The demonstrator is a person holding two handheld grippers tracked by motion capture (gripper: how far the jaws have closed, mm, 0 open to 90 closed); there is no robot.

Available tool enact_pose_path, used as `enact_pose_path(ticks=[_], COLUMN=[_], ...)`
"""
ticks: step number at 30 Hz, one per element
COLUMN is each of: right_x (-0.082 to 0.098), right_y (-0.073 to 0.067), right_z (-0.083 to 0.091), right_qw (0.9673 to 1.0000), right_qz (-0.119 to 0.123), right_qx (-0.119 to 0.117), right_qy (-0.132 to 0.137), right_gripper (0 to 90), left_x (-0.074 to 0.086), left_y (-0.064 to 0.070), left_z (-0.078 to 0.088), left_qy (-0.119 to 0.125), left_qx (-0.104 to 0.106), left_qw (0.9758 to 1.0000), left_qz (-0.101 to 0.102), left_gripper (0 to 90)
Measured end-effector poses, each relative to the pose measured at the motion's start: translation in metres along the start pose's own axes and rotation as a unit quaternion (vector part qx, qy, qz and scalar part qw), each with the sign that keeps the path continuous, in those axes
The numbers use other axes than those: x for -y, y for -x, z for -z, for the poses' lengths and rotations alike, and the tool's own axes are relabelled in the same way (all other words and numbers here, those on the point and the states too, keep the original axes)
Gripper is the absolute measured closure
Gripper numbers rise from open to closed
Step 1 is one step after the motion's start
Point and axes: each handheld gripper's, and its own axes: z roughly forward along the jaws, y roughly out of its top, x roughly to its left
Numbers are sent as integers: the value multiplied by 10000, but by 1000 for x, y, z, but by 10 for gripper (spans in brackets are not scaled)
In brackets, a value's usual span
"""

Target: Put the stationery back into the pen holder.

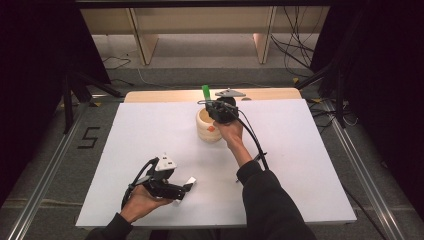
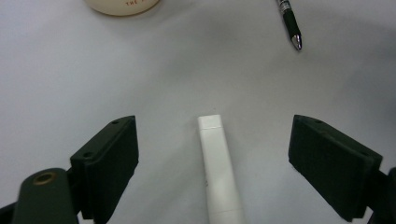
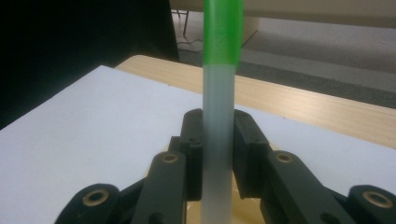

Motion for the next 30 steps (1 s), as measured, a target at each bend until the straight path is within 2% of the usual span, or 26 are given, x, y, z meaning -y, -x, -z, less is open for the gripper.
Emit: enact_pose_path(ticks=[21, 22, 24, 26, 30], right_x=[6, 6, 4, 1, -6], right_y=[-2, -2, -2, -2, 3], right_z=[-4, -4, -2, 2, 15], right_qw=[9999, 9999, 10000, 9999, 9997], right_qz=[101, 109, 11, -108, -215], right_qx=[82, 77, 13, 44, -10], right_qy=[-113, -97, -87, -55, 66], right_gripper=[753, 719, 546, 443, 388], left_x=[0, 0, 1, 1, 1], left_y=[0, 0, 0, -1, -1], left_z=[-2, -2, -2, -2, -3], left_qy=[-106, -136, -158, -135, -172], left_qx=[-8, -2, -1, -4, -4], left_qw=[9999, 9999, 9999, 9999, 9998], left_qz=[42, 20, 22, 82, 84], left_gripper=[155, 155, 155, 158, 158])
